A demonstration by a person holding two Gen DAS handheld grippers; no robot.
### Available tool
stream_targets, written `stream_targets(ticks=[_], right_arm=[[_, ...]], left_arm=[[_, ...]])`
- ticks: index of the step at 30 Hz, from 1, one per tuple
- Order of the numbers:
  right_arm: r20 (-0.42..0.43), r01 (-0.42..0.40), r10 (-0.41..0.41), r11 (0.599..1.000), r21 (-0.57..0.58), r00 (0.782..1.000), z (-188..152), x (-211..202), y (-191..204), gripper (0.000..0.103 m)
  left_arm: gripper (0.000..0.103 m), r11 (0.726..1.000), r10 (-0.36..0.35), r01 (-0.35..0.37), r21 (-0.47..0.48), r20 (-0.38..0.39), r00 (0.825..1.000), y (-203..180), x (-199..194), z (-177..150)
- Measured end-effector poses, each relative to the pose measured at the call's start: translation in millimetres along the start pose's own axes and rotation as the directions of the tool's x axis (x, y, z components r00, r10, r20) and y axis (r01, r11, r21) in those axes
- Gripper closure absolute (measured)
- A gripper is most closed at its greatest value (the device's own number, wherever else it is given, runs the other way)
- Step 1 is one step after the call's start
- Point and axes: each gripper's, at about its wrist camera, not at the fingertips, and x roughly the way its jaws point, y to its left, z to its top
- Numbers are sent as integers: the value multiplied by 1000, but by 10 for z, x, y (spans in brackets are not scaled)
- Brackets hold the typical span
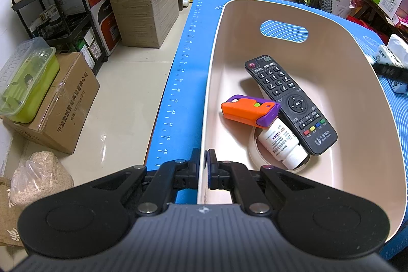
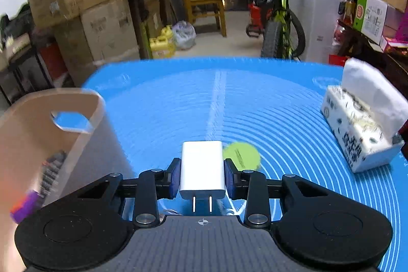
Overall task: Organize rigid objects
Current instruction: 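Carry the white charger with the right tool into the basket and release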
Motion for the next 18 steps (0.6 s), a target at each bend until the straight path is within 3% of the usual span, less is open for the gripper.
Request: stream_targets(ticks=[5, 9, 12, 18], right_arm=[[82, -95, 99, 994, -46, 992, 152, -424, 265, 60], [96, -193, 207, 972, -133, 974, 209, -651, 593, 60], [73, -249, 269, 946, -209, 960, 193, -745, 867, 60], [-52, -353, 356, 879, -320, 933, 11, -791, 1321, 60]], left_arm=[[96, 1000, 6, -6, 4, -1, 1000, -22, -3, 5], [96, 1000, 6, -6, 4, -1, 1000, -22, -2, 5], [96, 1000, 5, -5, 4, -1, 1000, -24, -2, 5], [96, 1000, 6, -6, 4, -1, 1000, -27, -2, 8]])
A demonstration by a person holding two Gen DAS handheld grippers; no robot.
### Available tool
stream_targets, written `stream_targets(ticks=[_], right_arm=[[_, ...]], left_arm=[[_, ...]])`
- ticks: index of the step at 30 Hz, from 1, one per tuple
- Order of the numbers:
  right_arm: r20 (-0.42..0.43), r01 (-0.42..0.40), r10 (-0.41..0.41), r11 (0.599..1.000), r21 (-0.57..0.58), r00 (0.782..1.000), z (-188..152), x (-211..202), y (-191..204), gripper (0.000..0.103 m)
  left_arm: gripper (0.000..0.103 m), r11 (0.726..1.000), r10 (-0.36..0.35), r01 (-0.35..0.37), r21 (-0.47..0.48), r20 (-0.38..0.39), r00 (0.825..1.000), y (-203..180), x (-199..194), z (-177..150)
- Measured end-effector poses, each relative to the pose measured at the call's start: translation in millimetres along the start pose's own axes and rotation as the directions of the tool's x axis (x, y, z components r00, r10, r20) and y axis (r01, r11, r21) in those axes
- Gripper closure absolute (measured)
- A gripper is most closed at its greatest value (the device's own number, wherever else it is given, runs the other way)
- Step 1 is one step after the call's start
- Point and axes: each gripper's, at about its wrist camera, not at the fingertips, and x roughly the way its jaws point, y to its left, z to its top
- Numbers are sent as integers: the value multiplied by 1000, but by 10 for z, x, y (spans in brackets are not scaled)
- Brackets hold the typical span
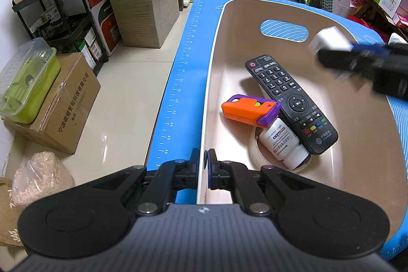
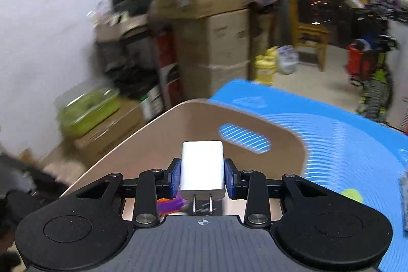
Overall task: Organize rigid objects
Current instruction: 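Carry the white charger with the right tool into the basket and release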
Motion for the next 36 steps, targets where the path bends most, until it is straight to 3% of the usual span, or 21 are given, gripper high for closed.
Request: stream_targets(ticks=[8, 19, 24, 30, 36], right_arm=[[-149, -74, 56, 990, -117, 987, -97, 293, 454, 60], [-322, -97, 26, 973, -207, 946, -224, 581, 663, 60], [-370, -94, -5, 964, -248, 929, -263, 660, 712, 61], [-376, -88, -28, 954, -287, 926, -270, 679, 770, 61], [-384, -80, -35, 957, -278, 922, -252, 672, 747, 43]], left_arm=[[96, 1000, 0, 0, 0, 0, 1000, 4, 1, 0], [96, 1000, -4, 4, 1, 1, 1000, -1, -7, 14], [96, 1000, -5, 5, 2, 2, 1000, -10, -5, 10], [96, 1000, -2, 2, 2, -1, 1000, -5, 0, 8], [96, 1000, -1, 1, 3, 1, 1000, 18, 3, 12]])
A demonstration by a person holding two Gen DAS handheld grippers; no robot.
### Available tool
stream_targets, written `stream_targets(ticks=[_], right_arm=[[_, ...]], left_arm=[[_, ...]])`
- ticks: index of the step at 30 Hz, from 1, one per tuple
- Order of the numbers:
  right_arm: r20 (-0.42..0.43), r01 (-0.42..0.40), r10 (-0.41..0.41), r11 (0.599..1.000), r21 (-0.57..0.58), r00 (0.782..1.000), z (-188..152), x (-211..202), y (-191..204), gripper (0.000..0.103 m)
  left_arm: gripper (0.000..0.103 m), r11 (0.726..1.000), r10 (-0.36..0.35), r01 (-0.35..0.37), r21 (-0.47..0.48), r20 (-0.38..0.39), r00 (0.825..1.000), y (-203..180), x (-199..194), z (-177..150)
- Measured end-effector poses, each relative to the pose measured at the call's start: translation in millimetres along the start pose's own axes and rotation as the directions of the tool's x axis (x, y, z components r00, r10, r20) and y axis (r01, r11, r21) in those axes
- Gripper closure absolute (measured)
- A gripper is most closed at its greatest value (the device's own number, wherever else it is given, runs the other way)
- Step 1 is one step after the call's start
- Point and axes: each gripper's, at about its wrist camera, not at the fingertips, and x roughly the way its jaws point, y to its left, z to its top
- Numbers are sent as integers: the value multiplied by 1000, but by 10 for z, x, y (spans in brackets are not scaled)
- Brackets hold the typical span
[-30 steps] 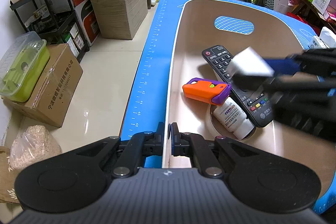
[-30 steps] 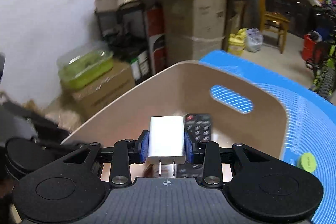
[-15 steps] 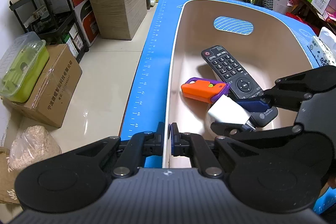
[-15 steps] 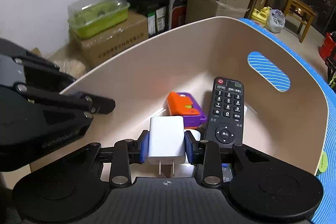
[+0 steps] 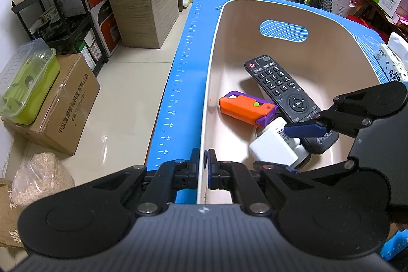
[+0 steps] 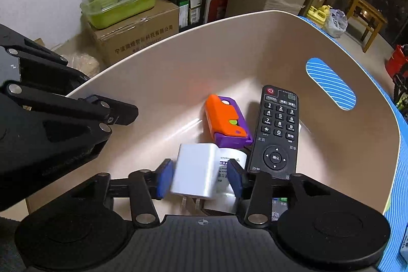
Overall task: Organize rigid objects
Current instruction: 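Carry the white charger with the right tool into the basket and release, then move the right tool to the green round tin and grasp it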
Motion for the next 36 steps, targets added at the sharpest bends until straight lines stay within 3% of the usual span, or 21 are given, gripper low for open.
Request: stream_targets(ticks=[6, 14, 21, 24, 32, 36], right_arm=[[46, -12, 11, 1000, 16, 999, 4, -98, -56, 34], [149, -24, 15, 998, 57, 989, -33, -446, -306, 33], [244, 25, -64, 987, 158, 968, -103, -754, -737, 32], [290, 68, -125, 977, 201, 949, -187, -861, -974, 33], [334, 89, -245, 903, 421, 910, -613, -896, -1803, 32], [317, 85, -286, 849, 521, 904, -834, -784, -2140, 32]], left_arm=[[96, 1000, 0, 0, -1, -2, 1000, -14, -4, -7], [96, 1000, -2, 2, -6, -1, 1000, -14, -2, -2], [96, 1000, -1, 1, -4, -1, 1000, -10, 1, -4], [96, 1000, 0, 0, -3, 0, 1000, -15, 0, -3], [96, 1000, 3, -3, -2, 0, 1000, -13, 4, -3], [96, 1000, 8, -8, -3, -1, 1000, -18, 10, 1]])
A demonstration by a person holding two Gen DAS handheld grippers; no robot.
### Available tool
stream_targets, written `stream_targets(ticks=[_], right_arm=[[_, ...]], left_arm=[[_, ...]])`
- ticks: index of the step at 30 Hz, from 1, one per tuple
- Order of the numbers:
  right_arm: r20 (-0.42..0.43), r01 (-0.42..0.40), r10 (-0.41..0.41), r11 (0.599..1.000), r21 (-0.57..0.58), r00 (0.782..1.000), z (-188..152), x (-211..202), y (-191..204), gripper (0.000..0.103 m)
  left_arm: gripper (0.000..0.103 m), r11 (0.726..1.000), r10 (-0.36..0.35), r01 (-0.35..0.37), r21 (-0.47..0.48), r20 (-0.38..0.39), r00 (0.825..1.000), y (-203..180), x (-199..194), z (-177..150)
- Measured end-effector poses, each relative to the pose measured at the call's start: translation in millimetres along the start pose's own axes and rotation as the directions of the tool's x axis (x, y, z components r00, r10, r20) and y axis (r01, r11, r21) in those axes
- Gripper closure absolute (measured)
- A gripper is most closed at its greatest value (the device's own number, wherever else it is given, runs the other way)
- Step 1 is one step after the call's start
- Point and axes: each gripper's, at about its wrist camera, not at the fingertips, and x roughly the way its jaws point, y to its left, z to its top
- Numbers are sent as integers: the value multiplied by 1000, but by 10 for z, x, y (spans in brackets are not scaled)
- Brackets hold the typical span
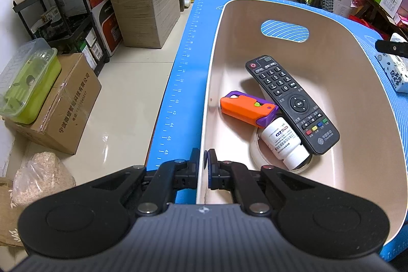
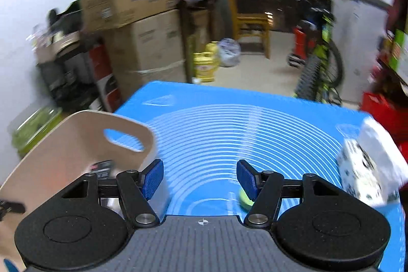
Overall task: Organize rigid objects
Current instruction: 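Move the right tool to the green round tin and grasp it, then carry the green tin with the right tool into the basket and release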
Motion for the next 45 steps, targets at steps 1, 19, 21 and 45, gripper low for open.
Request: stream_targets(ticks=[1, 19, 21, 45], right_arm=[[-2, 11, -11, 1000, 18, 1000, -25, 38, -83, 32], [-98, 161, -153, 984, 80, 983, -585, 886, -600, 35], [-102, 154, -145, 984, 86, 984, -610, 931, -611, 35], [98, 106, -109, 994, 27, 989, -210, 226, -15, 49]], left_arm=[[96, 1000, 1, -1, 1, 0, 1000, 0, 1, 0], [96, 1000, -4, 4, 6, 2, 1000, -7, -14, -6], [96, 1000, -5, 5, 4, 1, 1000, -7, -13, -4], [96, 1000, 3, -3, 7, -3, 1000, -13, -4, -6]])
